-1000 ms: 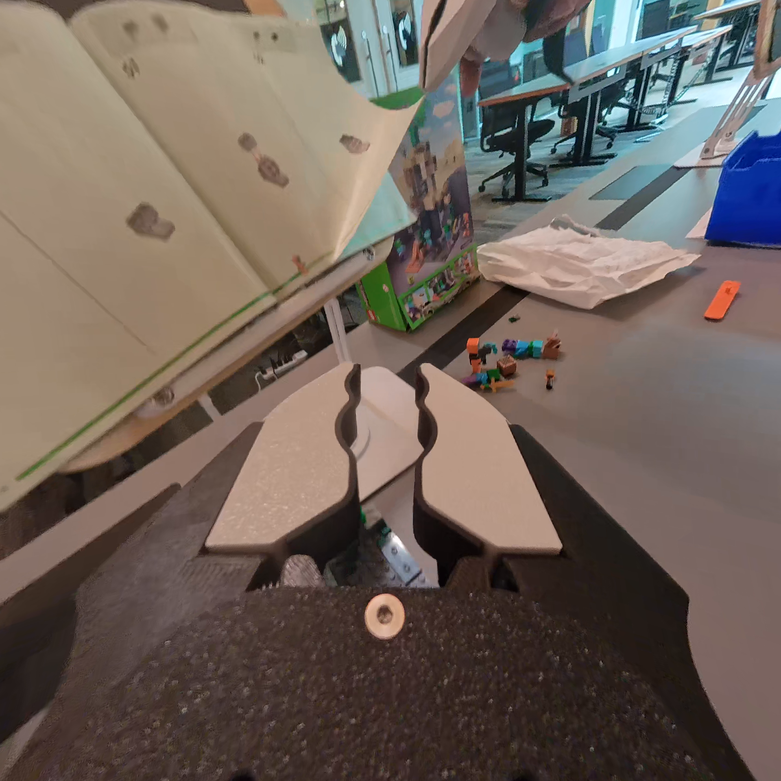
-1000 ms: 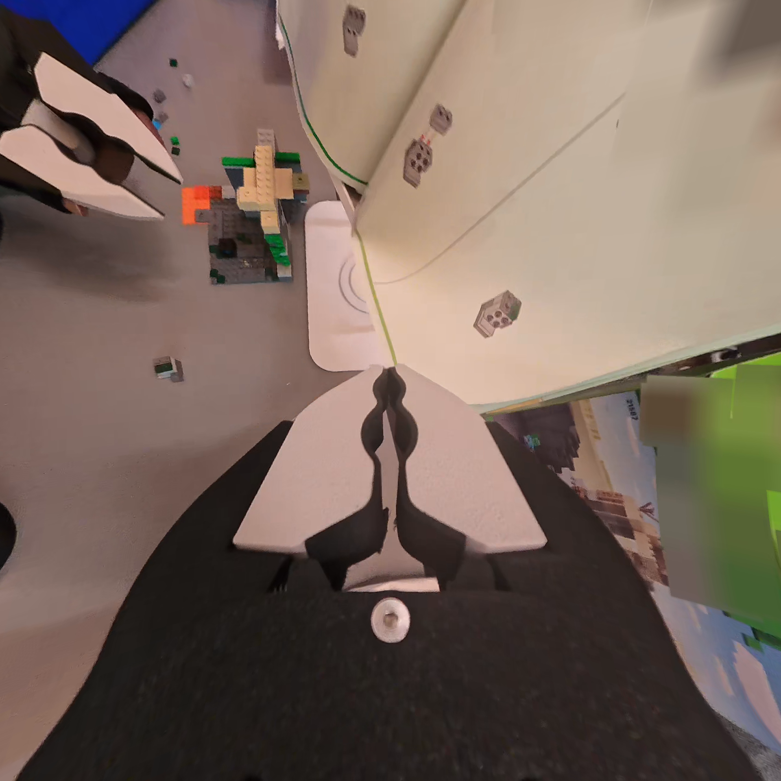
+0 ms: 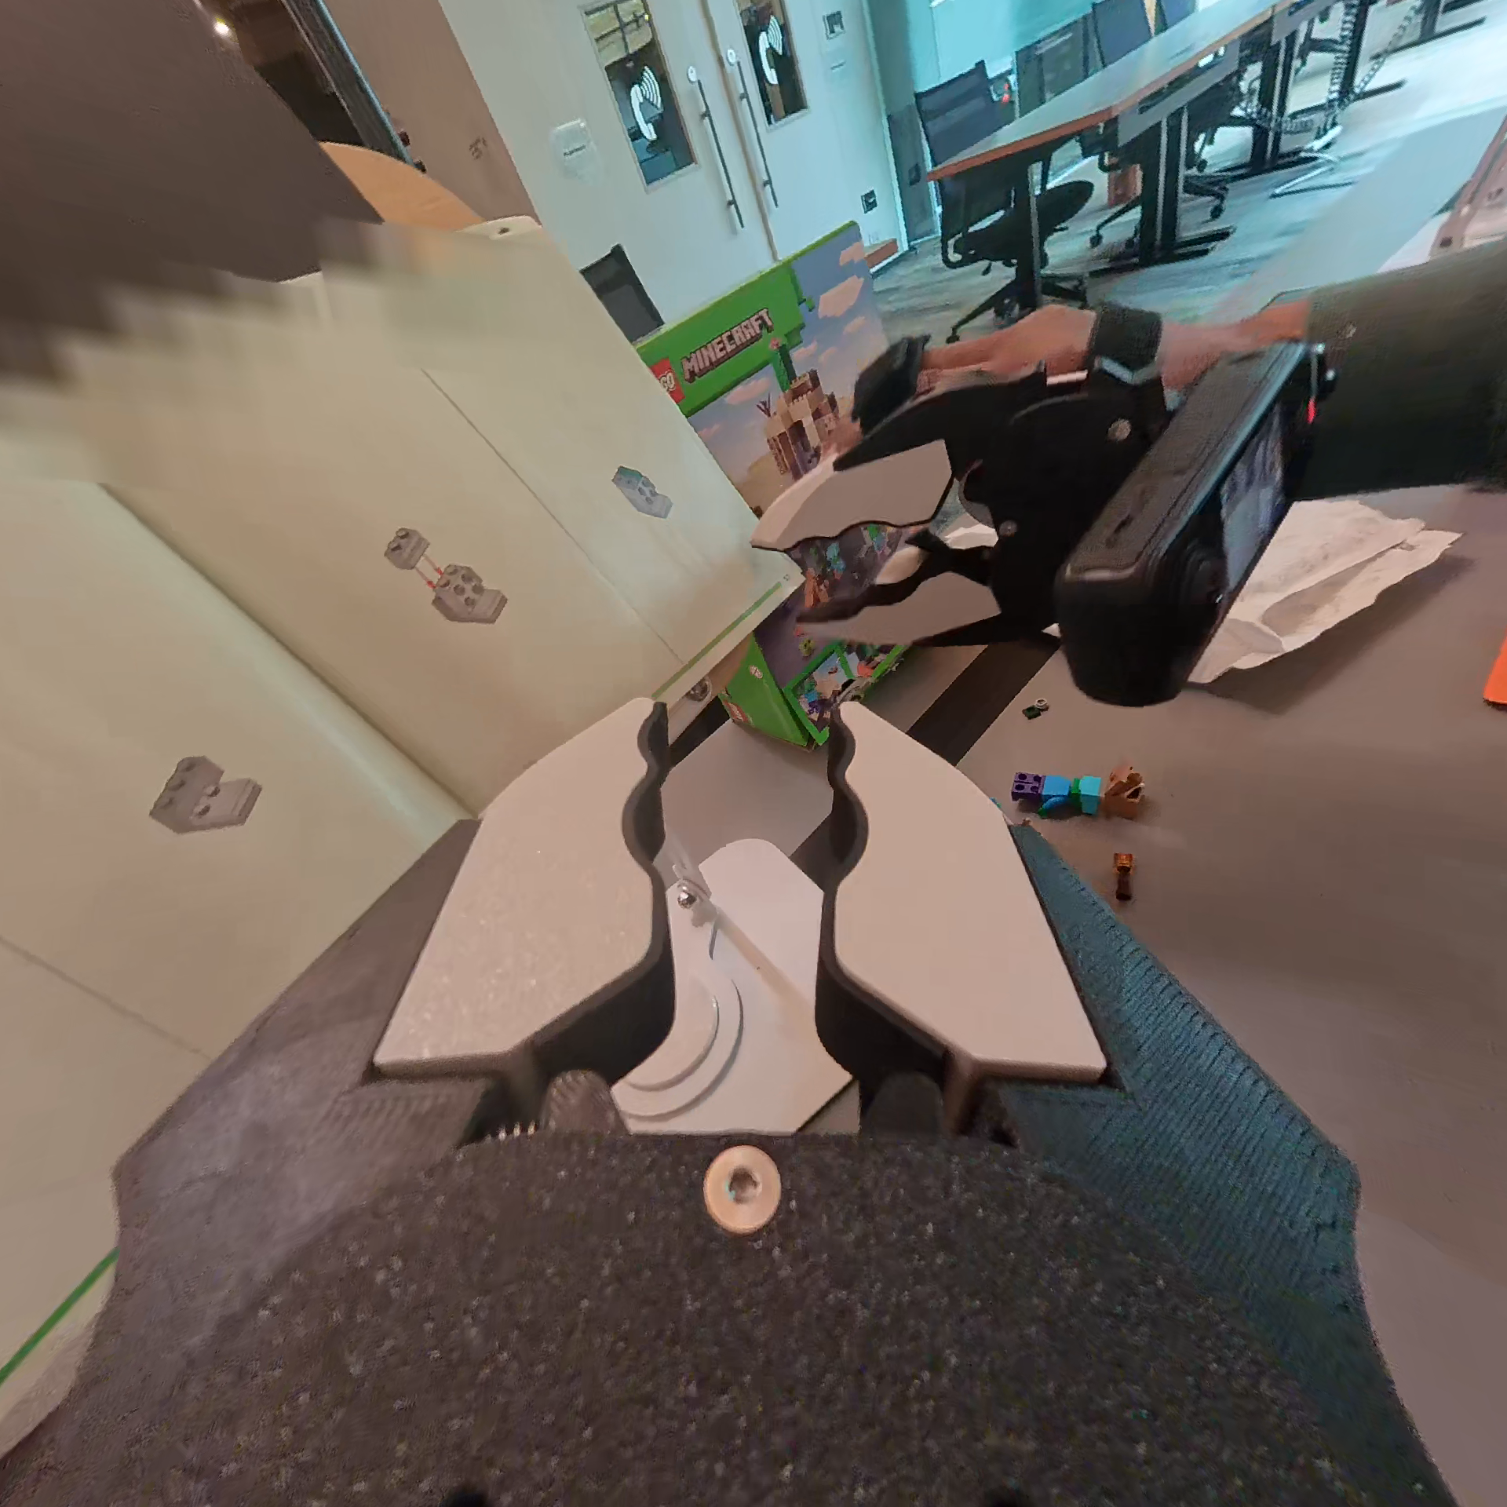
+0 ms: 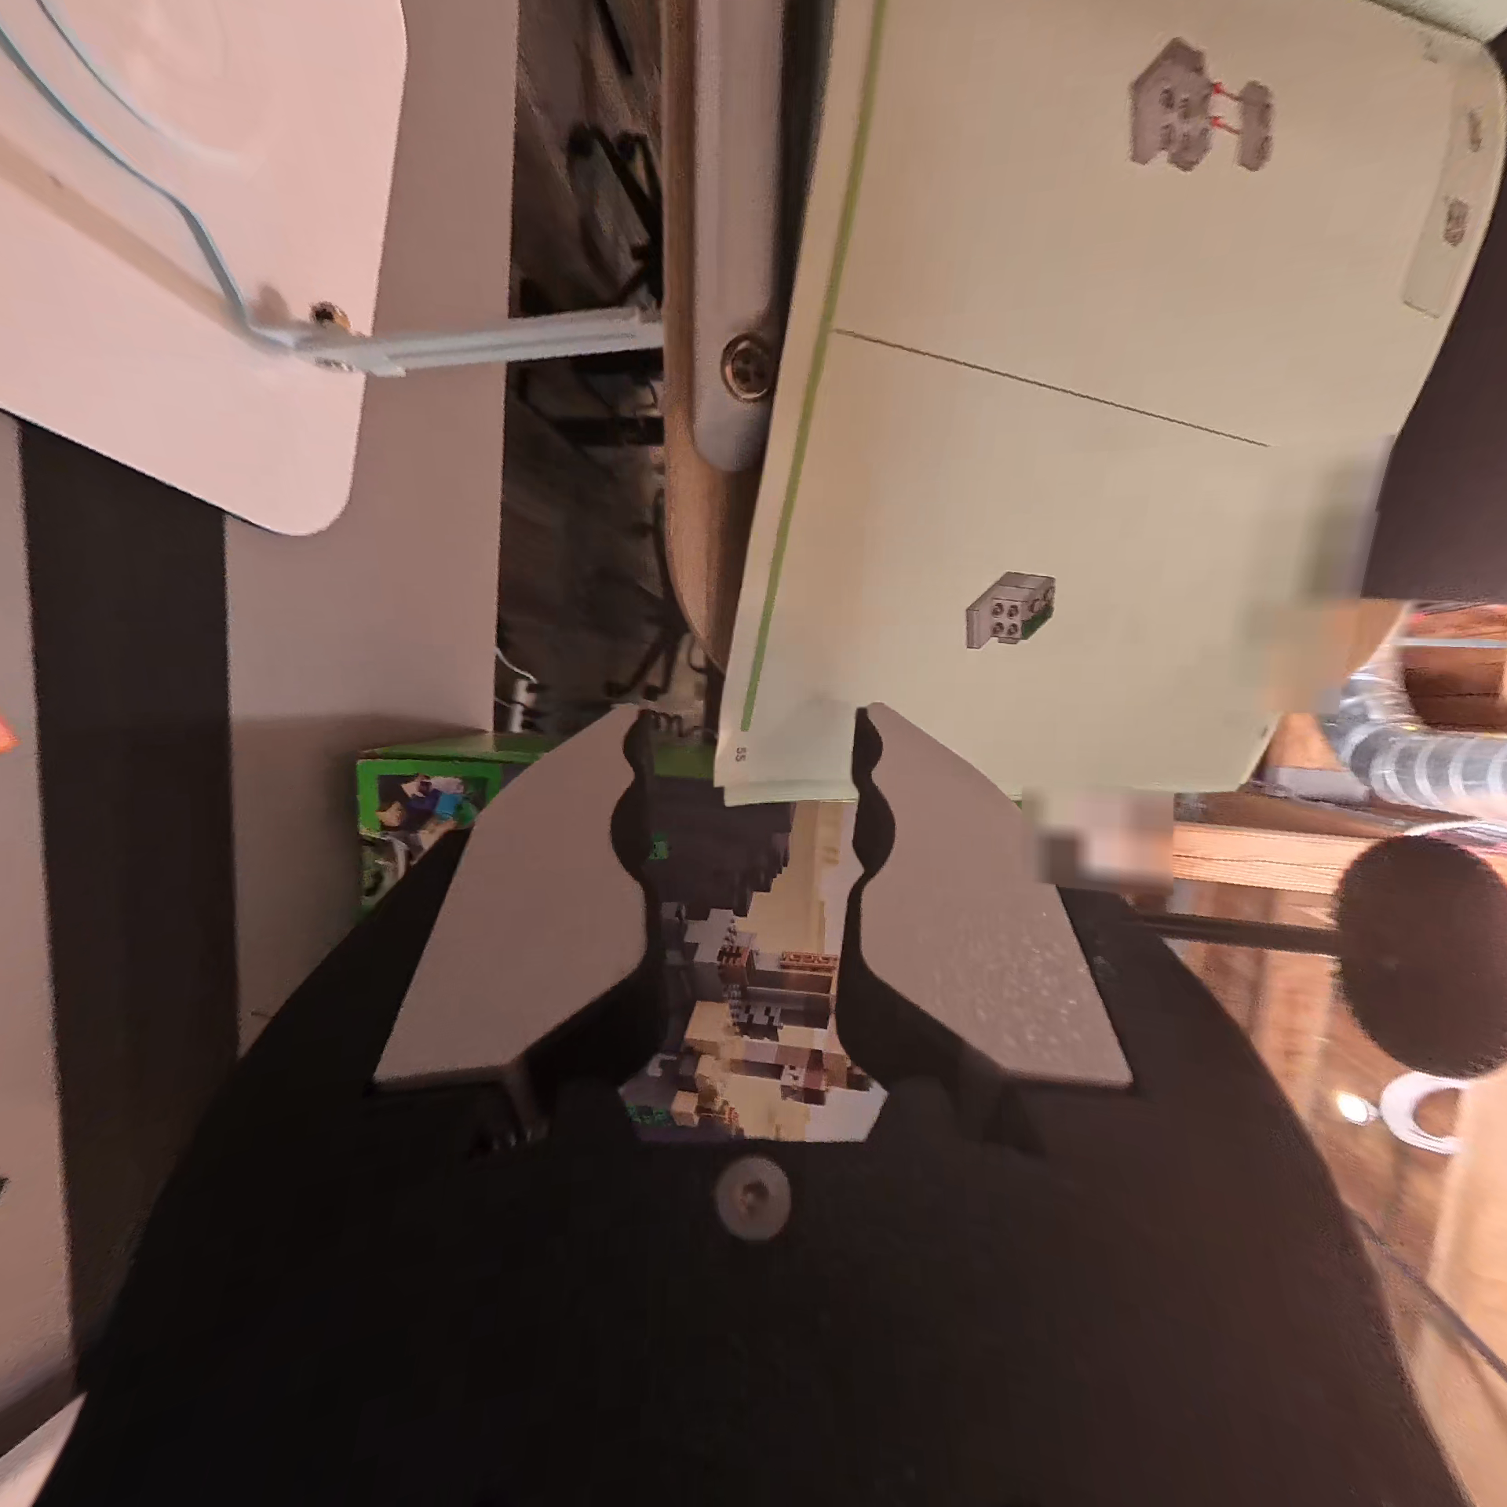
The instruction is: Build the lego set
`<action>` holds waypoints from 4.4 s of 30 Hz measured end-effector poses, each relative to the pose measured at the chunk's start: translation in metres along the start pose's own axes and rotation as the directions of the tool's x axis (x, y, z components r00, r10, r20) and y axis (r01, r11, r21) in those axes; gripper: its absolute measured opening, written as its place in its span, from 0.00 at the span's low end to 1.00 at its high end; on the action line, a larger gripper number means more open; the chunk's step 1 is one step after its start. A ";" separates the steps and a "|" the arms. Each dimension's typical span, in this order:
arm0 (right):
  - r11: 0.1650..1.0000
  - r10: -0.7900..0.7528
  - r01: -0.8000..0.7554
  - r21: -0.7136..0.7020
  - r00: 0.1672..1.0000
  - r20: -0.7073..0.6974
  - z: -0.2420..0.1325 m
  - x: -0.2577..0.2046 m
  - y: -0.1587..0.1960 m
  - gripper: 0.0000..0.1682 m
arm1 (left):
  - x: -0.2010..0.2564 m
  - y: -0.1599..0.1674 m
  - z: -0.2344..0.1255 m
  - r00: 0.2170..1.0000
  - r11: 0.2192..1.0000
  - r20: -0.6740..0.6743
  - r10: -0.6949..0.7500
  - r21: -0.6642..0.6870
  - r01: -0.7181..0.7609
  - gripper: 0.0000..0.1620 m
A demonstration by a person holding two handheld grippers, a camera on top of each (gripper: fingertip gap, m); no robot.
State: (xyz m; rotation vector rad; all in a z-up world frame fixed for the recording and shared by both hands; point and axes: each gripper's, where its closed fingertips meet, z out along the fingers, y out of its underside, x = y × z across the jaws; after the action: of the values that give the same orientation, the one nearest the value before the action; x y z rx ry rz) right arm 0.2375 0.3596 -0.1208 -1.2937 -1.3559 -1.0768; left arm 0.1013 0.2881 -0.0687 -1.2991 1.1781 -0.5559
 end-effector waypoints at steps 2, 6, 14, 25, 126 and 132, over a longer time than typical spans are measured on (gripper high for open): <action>0.998 -0.052 0.050 -0.028 0.997 -0.053 0.004 0.002 0.004 0.14 | -0.003 0.004 -0.005 1.000 1.000 0.014 -0.010 -0.002 0.010 0.23; 0.998 -0.052 0.050 -0.041 0.998 -0.043 0.000 0.004 0.008 0.00 | -0.011 0.016 -0.018 0.997 0.998 0.050 -0.061 -0.004 0.061 0.23; 0.999 0.047 -0.047 0.015 0.999 -0.003 -0.033 0.043 -0.010 0.00 | -0.026 0.049 -0.035 0.985 0.989 0.097 -0.141 -0.023 0.144 0.23; 0.970 0.179 -0.175 0.168 0.984 -0.006 -0.055 0.097 -0.084 0.00 | -0.024 0.025 -0.016 0.995 0.999 0.097 -0.030 -0.012 0.031 0.29; 0.958 -0.224 0.250 -0.143 0.959 0.174 0.073 0.049 -0.184 0.00 | -0.148 0.102 -0.071 0.918 0.970 0.340 -0.205 -0.057 0.238 0.02; 0.985 -0.146 0.156 -0.075 0.982 0.122 0.059 0.045 -0.172 0.00 | -0.163 0.115 -0.055 0.922 0.958 0.361 -0.142 -0.183 0.219 0.01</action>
State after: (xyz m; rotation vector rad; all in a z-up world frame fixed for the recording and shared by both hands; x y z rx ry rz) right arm 0.0623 0.4157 -0.0850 -1.3497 -1.5299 -1.1887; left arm -0.0395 0.4340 -0.1099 -1.6338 0.8469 -0.3155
